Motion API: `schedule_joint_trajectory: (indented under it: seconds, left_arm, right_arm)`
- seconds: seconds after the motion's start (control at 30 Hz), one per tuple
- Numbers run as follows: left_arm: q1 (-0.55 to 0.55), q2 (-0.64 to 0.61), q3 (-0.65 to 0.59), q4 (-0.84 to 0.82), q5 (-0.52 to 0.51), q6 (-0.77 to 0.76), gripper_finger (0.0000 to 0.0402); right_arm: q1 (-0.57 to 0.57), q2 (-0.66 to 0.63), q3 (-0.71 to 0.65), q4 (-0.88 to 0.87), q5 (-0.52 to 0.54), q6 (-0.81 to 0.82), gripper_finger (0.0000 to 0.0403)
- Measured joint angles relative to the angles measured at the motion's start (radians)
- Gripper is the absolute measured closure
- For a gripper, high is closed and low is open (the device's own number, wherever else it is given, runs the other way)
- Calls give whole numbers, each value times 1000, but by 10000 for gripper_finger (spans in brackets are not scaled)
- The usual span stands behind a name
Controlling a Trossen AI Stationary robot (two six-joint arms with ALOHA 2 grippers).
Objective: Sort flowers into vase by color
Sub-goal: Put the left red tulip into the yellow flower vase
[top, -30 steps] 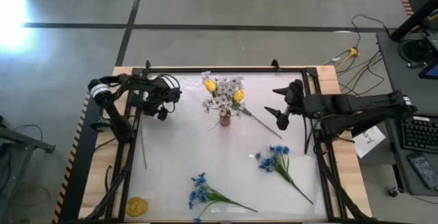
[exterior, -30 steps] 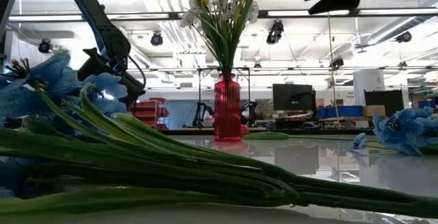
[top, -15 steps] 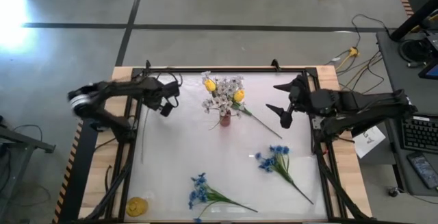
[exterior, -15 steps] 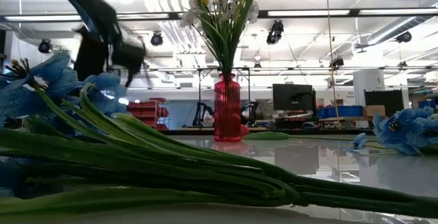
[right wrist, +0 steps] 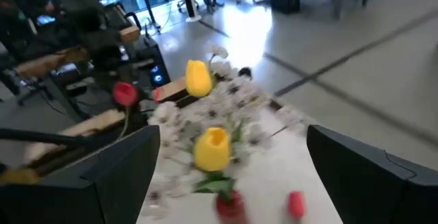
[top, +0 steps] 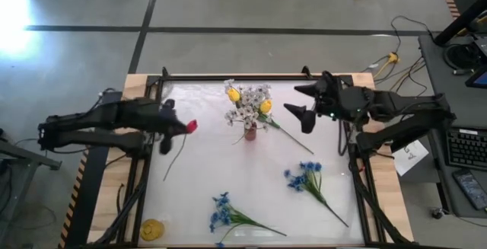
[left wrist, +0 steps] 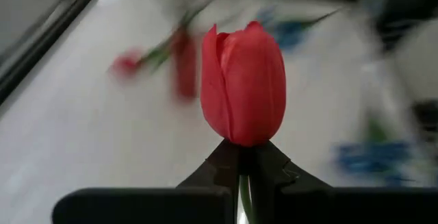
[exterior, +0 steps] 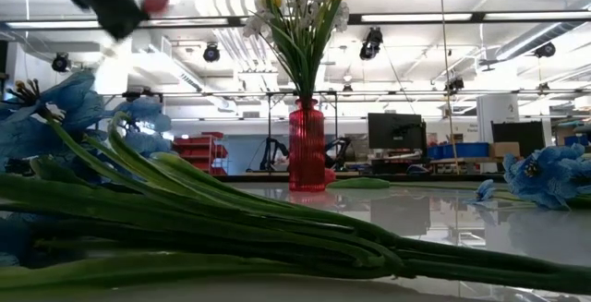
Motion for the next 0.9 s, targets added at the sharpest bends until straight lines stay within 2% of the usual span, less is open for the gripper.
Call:
schedule_joint_trajectory:
  seconds: [0.2,0.33,0.4,0.5,0.7,0.9]
  left_arm:
    - [-181,-117,-45,224,182,88,402]
    - [-278,-135,-52,324,329,61,402]
    - [-325,-139,-52,364,372,48,402]
    - [-398,-129,-52,470,374,40,402]
    - [-594,-52,-52,812,372,15,402]
    - [-806,2,-53,826,262,69,401]
  right_arm:
    - [74,98,35,-22,25,268,42]
    - [165,157,56,-82,85,445,42]
    - [212,185,71,-120,128,526,42]
    - [273,217,80,-158,195,614,42]
    - [340,262,84,-172,267,751,42]
    - [388,293,84,-167,326,823,42]
